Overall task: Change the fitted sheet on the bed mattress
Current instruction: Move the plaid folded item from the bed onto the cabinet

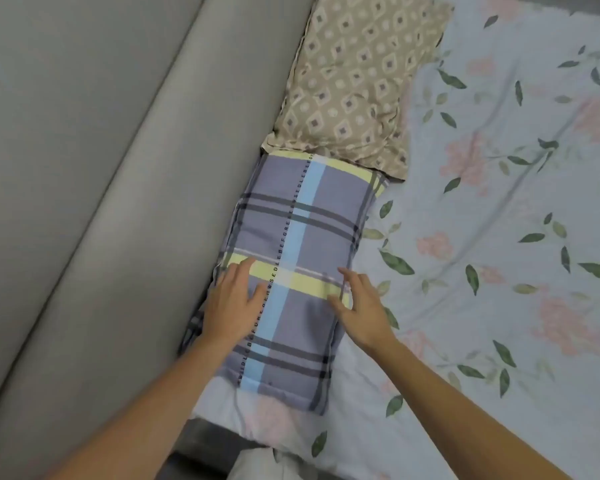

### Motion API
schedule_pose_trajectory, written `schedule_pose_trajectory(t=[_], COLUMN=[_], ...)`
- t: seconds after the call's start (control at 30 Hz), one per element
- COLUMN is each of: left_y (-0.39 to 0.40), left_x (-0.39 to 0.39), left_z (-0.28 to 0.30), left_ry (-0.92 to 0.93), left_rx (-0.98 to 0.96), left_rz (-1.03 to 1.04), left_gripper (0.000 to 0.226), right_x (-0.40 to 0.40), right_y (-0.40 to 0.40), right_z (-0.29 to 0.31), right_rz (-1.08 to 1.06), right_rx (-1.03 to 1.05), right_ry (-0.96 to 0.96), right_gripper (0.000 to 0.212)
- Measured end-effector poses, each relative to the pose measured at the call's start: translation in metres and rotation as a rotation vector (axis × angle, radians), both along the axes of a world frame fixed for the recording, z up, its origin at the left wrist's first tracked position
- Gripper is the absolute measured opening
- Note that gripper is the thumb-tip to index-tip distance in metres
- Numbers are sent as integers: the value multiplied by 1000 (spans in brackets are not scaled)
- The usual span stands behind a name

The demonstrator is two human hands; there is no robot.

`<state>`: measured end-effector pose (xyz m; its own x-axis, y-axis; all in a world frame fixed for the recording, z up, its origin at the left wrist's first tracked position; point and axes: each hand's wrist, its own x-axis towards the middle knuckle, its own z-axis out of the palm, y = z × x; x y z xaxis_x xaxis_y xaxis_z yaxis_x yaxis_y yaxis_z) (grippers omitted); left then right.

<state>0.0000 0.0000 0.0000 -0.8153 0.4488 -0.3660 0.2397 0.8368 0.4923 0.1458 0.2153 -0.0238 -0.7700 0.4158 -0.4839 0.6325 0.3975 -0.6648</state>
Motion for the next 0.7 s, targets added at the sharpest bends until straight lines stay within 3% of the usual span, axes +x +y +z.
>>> schedule_pose_trajectory(t=[0.3,0.43,0.53,0.7], left_y=[14,9,11,30], left_x=[-65,-70,-73,-80], left_z=[-74,-94,-102,-101], left_ry=[49,-33,-154,-304], left_rx=[-75,-178,-199,-123], left_rz=[-18,1,134,370], left_gripper=[54,69,85,109], right_x=[-58,-61,-65,-72], right_y=[4,-1,-7,-12], right_z=[-60,-76,-80,-75], right_rz=[-152,-298,-426,-472], right_rx=[73,-2,-217,-276], right_ry=[40,-60,-125,-90], right_gripper=[64,85,110,124])
